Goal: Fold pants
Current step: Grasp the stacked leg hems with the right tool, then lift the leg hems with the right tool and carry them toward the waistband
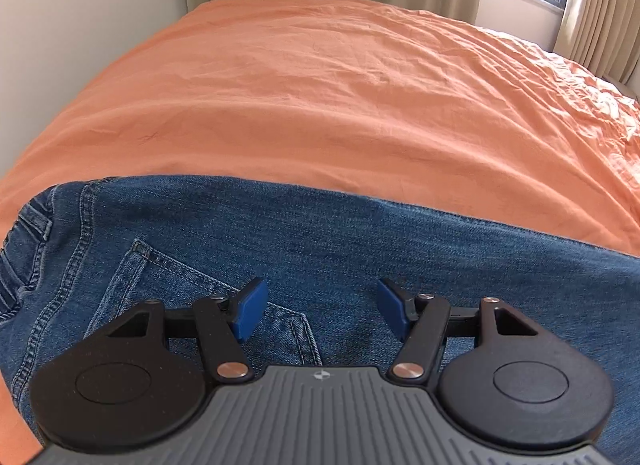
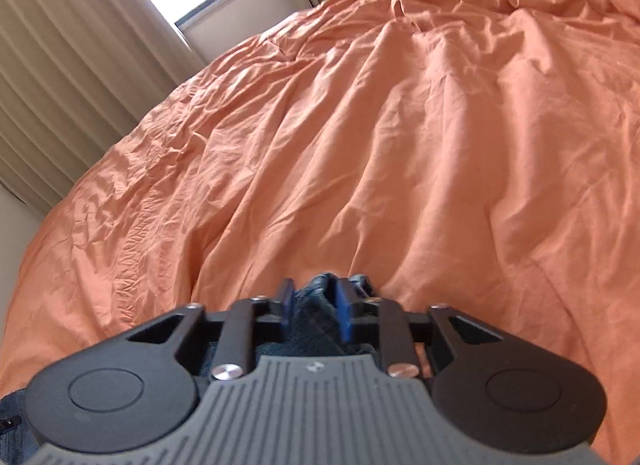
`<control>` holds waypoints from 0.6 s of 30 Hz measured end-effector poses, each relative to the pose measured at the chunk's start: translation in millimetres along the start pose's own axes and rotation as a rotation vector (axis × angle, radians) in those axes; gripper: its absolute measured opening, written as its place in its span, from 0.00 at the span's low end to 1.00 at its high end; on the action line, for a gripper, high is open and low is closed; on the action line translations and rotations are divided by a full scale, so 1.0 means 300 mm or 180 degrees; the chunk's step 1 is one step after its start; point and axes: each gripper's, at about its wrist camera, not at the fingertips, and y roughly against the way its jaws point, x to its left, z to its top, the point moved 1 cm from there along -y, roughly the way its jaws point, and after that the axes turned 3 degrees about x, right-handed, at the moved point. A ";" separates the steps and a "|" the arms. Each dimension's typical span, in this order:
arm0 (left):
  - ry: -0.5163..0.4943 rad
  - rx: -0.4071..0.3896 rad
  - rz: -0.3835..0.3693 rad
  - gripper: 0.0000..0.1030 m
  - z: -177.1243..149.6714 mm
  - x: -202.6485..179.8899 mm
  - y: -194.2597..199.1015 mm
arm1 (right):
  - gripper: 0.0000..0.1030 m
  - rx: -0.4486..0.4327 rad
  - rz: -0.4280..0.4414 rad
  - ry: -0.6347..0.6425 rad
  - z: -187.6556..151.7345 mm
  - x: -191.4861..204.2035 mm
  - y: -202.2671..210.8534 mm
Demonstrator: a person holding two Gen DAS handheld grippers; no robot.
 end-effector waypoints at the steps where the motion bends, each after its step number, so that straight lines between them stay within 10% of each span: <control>1: -0.0001 0.0004 -0.0003 0.71 0.001 -0.001 -0.006 | 0.02 0.0000 0.0018 -0.0040 -0.001 -0.003 -0.001; 6: -0.0127 -0.0129 -0.0044 0.70 0.013 -0.021 -0.016 | 0.00 -0.0399 -0.0138 0.0079 0.016 0.026 0.043; 15: -0.0265 -0.0080 0.0036 0.71 0.025 -0.079 -0.049 | 0.01 -0.0232 -0.0415 -0.0015 0.013 0.022 -0.045; 18: -0.0355 -0.0122 0.0011 0.70 0.025 -0.104 0.000 | 0.20 -0.0313 -0.0431 0.0035 0.012 0.031 0.038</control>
